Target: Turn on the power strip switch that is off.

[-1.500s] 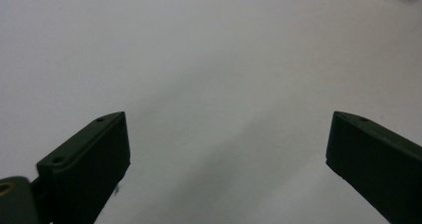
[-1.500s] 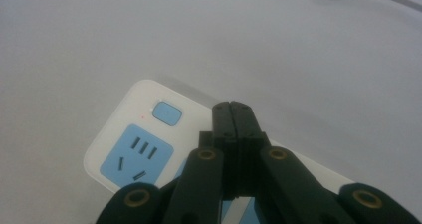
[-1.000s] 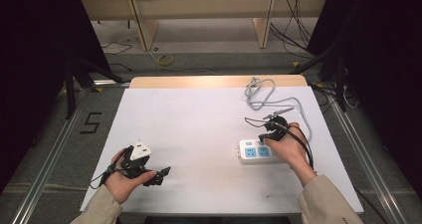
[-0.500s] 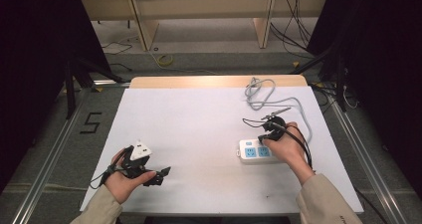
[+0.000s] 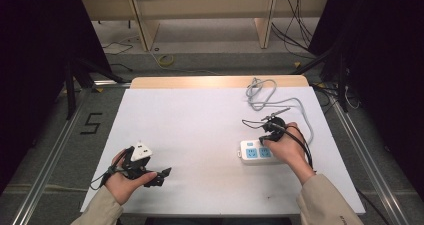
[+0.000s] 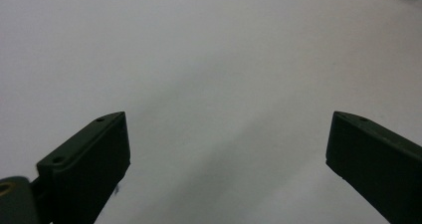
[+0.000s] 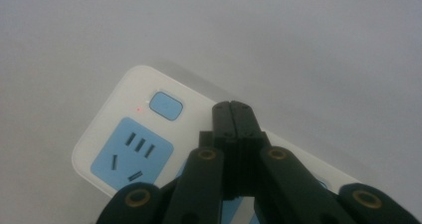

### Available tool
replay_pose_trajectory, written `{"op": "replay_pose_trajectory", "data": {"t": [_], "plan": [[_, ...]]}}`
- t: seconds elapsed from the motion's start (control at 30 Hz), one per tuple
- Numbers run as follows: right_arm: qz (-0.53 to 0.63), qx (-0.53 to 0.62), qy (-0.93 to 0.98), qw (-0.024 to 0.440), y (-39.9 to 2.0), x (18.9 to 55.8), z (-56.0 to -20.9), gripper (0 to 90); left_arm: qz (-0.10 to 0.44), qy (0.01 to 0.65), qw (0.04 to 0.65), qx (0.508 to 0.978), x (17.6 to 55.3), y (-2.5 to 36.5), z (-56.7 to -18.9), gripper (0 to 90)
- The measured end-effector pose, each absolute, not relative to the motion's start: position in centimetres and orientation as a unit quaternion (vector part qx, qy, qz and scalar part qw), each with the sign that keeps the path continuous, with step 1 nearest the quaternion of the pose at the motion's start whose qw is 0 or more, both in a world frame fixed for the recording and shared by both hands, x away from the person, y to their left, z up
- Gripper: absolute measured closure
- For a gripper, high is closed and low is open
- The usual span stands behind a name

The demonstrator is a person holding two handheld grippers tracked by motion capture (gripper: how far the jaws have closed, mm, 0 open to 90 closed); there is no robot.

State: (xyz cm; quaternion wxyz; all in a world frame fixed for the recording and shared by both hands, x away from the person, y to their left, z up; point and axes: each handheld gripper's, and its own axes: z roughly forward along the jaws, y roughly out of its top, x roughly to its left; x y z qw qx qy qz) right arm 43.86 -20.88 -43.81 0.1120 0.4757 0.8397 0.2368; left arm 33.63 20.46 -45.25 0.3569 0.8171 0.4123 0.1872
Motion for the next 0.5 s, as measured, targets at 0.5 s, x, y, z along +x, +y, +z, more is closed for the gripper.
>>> {"op": "replay_pose_trajectory", "data": {"t": [0.5], "plan": [[0.224, 0.481, 0.841, 0.108, -20.65, 44.02, -43.79, 90.0, 0.189, 0.413, 0.357, 0.817, 33.6, 20.45, -45.26, 3.1]]}}
